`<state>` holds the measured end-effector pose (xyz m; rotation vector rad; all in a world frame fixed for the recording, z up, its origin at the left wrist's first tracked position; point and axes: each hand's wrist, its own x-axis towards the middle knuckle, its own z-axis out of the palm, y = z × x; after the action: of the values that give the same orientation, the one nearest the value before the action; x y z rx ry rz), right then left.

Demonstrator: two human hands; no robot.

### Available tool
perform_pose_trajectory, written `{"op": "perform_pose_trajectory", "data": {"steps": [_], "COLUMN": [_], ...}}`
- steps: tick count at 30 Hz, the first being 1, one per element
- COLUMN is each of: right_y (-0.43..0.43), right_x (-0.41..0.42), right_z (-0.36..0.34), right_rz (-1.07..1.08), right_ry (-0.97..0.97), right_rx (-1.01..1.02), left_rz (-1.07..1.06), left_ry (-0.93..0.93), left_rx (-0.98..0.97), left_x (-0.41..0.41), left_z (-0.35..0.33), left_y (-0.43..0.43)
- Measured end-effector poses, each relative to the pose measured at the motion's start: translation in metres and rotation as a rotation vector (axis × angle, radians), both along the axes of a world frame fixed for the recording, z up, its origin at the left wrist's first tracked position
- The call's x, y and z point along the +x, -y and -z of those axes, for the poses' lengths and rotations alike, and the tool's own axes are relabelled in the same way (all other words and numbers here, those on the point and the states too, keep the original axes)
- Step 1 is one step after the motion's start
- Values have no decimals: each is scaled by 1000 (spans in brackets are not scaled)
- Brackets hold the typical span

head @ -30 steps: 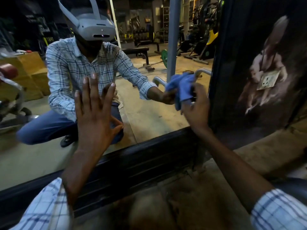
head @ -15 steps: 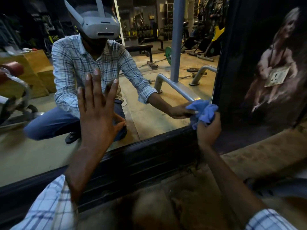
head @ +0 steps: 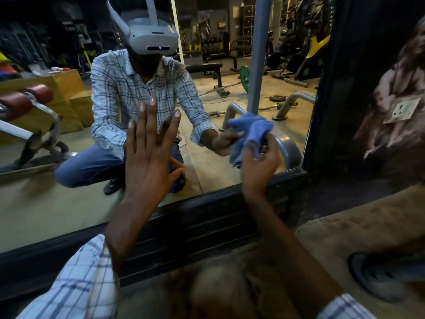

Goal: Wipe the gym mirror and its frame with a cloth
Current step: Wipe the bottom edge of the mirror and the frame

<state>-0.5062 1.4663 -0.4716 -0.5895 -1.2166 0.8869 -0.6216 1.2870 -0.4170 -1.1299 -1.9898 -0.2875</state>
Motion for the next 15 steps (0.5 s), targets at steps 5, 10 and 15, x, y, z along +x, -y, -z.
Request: {"op": "perform_pose_trajectory", "data": {"steps": [5,10,15], "right_y": [4,-24,31], "right_x": [11,7,-13], "right_z": [-8,-67,-19], "right_rz": [-216,70,-256], "right_ry": [415,18,514], "right_rx": [568,184,779], "left_rz": [-31,-45,-49], "left_ry": [7,20,13], "left_rx": [-2,33,48], "left_x": [-10,-17,-22], "left_z": [10,23,30], "left_y": [18,32,44]}}
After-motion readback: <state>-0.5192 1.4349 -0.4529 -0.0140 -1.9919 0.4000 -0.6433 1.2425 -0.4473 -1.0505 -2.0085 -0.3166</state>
